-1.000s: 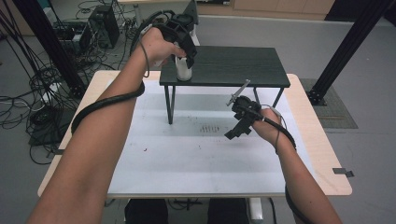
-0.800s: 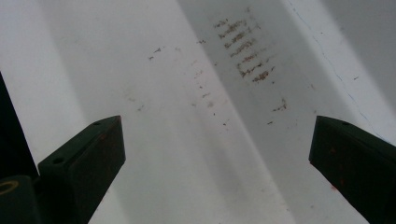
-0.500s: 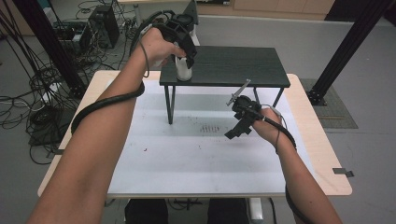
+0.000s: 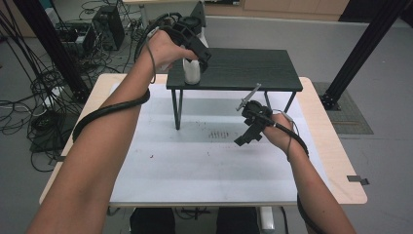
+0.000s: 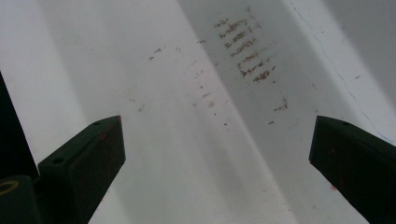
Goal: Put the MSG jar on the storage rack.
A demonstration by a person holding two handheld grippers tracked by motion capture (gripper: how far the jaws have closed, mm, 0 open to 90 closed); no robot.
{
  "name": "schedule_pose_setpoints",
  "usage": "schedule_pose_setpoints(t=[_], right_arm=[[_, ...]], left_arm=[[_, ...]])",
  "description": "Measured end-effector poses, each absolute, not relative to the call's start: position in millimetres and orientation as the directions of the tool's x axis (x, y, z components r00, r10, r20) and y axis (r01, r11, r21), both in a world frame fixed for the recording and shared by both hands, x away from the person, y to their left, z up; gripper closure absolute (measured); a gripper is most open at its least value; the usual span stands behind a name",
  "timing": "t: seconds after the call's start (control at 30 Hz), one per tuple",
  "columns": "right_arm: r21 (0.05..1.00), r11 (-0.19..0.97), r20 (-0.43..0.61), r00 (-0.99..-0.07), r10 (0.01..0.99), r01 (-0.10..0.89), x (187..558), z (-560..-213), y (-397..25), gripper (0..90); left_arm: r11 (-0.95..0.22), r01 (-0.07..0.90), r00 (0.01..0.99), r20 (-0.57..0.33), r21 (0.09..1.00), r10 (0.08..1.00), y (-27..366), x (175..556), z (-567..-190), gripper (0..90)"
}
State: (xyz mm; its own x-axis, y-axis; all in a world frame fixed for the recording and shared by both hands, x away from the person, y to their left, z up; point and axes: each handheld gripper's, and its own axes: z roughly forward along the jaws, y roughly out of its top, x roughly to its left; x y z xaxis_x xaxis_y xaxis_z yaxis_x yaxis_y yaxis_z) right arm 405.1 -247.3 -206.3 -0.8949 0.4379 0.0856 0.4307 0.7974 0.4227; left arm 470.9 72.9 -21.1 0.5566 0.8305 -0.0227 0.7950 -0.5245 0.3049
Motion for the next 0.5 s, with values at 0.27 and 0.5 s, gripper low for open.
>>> schedule_pose_setpoints(t=[0.27, 0.5], right_arm=[[0.42, 0.799, 0.084, -0.895, 0.439, 0.431, 404, -206, -245, 3.6], [0.419, 0.8, 0.082, -0.896, 0.437, 0.429, 404, -206, -244, 3.6]], left_arm=[[-0.533, 0.785, 0.565, -0.012, 0.316, 0.825, 73, 467, -20, 0.3], [-0.53, 0.77, 0.567, 0.003, 0.355, 0.824, 79, 456, -14, 0.3]])
